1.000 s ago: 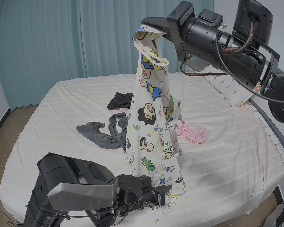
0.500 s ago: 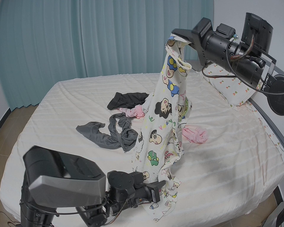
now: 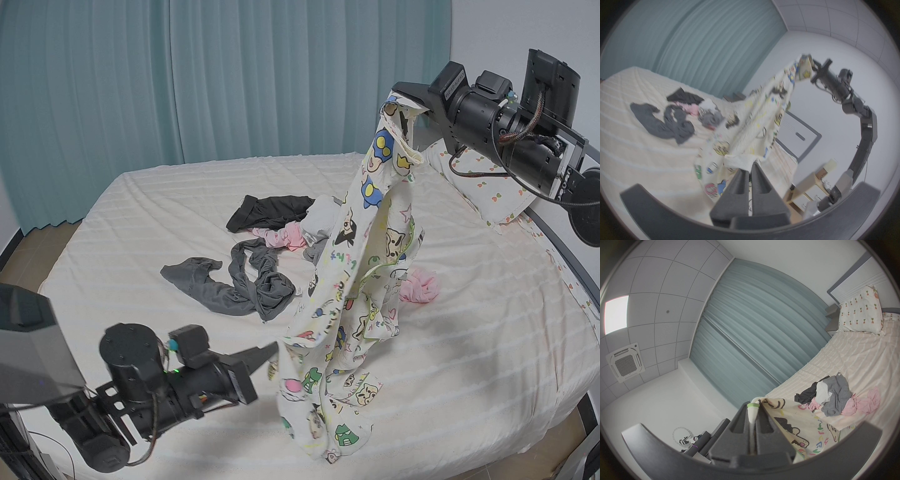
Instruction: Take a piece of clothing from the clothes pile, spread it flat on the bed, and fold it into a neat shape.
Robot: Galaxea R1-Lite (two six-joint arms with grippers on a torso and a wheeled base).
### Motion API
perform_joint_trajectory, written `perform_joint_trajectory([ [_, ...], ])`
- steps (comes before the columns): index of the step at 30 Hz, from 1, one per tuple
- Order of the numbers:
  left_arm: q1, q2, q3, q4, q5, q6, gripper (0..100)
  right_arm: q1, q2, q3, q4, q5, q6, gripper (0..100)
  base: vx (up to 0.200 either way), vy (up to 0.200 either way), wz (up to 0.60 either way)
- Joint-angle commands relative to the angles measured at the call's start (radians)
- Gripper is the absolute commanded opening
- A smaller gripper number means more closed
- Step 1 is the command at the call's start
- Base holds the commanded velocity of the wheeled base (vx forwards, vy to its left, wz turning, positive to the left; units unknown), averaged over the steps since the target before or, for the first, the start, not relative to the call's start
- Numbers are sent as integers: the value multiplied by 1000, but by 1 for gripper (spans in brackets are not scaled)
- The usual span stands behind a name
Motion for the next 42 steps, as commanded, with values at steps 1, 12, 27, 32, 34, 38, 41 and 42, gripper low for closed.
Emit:
perform_joint_trajectory([
  [1, 116, -140, 14, -18, 3, 54, 0, -8, -9, 7, -3, -1, -14, 0, 0, 0, 0],
  [12, 211, -193, -133, -18, 227, 146, 0, -16, -101, 235, -49, -11, -179, 0, 0, 0, 0],
  [27, 205, -322, -236, -18, 345, 314, 0, 1, -116, 308, -402, -147, -357, 0, 0, 0, 0],
  [32, 202, -341, -199, -18, 375, 309, 0, 59, -197, 406, -402, -152, -343, 0, 0, 0, 0],
  [34, 202, -342, -174, -18, 376, 298, 0, 73, -219, 470, -403, -147, -337, 0, 0, 0, 0],
  [38, 200, -347, -136, -18, 376, 284, 0, 84, -214, 555, -486, -146, -287, 0, 0, 0, 0],
  [41, 200, -347, -131, -18, 376, 268, 0, 84, -197, 599, -575, -146, -245, 0, 0, 0, 0],
  [42, 200, -347, -131, -18, 376, 268, 0, 84, -197, 599, -575, -146, -245, 0, 0, 0, 0],
])
